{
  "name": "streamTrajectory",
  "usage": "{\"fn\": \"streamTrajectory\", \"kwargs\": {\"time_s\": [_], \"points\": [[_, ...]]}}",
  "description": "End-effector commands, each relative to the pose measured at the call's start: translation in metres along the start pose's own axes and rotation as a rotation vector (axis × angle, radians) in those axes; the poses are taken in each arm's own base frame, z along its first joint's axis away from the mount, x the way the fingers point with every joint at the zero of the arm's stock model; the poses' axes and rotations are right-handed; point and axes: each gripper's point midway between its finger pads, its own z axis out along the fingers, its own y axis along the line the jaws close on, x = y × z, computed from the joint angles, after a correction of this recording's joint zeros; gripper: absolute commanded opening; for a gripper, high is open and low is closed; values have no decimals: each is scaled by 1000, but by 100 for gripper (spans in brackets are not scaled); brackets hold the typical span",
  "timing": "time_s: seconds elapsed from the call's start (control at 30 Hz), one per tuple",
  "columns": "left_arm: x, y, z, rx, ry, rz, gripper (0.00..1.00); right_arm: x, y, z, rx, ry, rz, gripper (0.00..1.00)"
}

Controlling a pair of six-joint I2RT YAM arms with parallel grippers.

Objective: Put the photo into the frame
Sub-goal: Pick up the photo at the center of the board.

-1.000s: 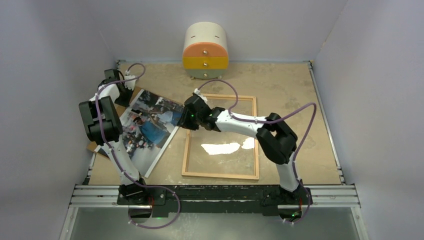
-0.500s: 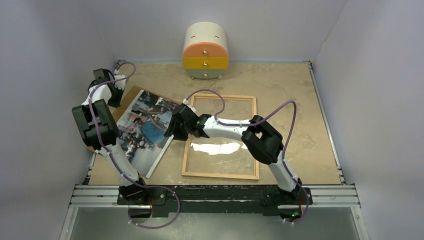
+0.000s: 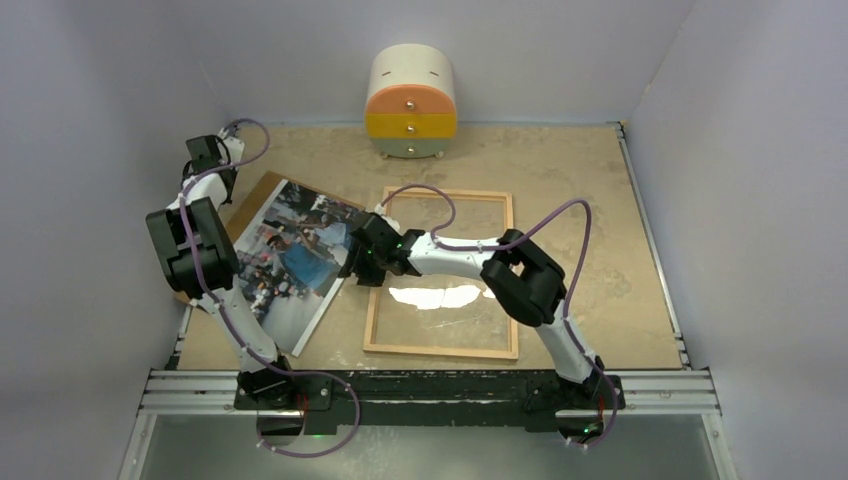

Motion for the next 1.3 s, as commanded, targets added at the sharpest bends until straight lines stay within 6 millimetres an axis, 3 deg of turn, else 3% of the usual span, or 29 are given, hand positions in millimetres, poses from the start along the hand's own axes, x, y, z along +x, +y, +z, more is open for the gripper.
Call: {"fn": "streamTrajectory", "kwargs": {"time_s": [0.0, 0.3, 0.6, 0.77, 0.97, 1.27], "points": [[1, 0, 22, -53, 14, -14, 11, -4, -23, 9, 62, -17, 43, 53], [45, -38, 36, 76, 135, 63, 11, -13, -36, 16, 84, -37, 84, 61], [84, -72, 18, 225, 202, 146, 11, -21, -47, 31, 59, -33, 170, 64], [106, -79, 9, 241, 239, 187, 11, -30, -52, 36, 75, -59, 177, 64], [115, -88, 0, 288, 261, 195, 11, -40, -59, 37, 75, -77, 214, 62], [135, -109, -6, 400, 316, 227, 10, -80, -46, 37, -50, -128, 283, 53]]}}
